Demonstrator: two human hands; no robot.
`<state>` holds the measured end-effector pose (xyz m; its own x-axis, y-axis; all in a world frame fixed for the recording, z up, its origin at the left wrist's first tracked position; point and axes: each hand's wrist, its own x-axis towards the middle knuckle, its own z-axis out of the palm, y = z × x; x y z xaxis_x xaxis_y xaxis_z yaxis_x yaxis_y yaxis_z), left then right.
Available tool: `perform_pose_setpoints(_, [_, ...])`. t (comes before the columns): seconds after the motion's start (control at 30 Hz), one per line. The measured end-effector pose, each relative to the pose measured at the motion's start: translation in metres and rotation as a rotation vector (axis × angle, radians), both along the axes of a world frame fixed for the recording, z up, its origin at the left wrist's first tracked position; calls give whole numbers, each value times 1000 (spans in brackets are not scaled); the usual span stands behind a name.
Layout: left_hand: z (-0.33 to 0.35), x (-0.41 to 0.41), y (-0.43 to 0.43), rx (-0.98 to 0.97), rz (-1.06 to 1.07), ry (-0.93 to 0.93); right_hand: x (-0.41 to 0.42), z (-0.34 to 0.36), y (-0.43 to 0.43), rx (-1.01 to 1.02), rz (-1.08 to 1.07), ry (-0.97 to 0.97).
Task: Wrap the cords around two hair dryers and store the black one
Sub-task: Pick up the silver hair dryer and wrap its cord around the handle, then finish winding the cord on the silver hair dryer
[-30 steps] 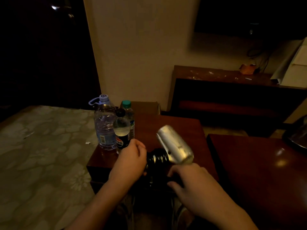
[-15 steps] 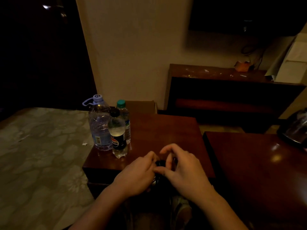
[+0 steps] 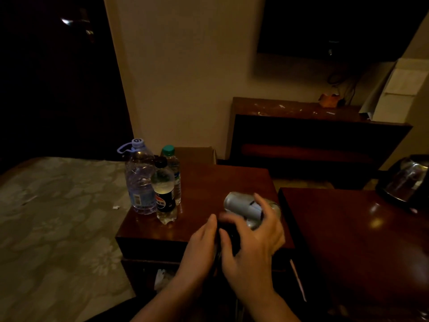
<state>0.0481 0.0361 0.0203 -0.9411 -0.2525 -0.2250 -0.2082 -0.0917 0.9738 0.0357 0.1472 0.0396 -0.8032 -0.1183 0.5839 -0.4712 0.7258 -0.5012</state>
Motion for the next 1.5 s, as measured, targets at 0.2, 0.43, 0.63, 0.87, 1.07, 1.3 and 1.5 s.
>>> perform_pose_setpoints(0.2, [-36,-1,15,311,290,-162,3,1,-4,-760,46,-701])
perform_pose_setpoints(0.43, [-33,12,14,418,93,-282,-1,-18,11,-743,378,-1000])
perform_pose_setpoints(0.63, [-29,42,-48,-436,-450,-518,-5,-24,33,-203,552,-800])
perform_pose_setpoints(0.87, [-37,48,-118,-1131,-258,-683,8,-101,19,540,589,-883])
perform_pose_setpoints(1.07, [-63,35,-119,-1063,-292,-648,25,-192,-7,779,493,-905])
perform_pose_setpoints(1.3, [-89,23,-127,-1093,-386,-641,-13,-270,-34,657,195,-1009])
perform_pose_setpoints(1.5, [-99,9,-113,-1075,-558,-639,-70,-318,-58,631,80,-1062])
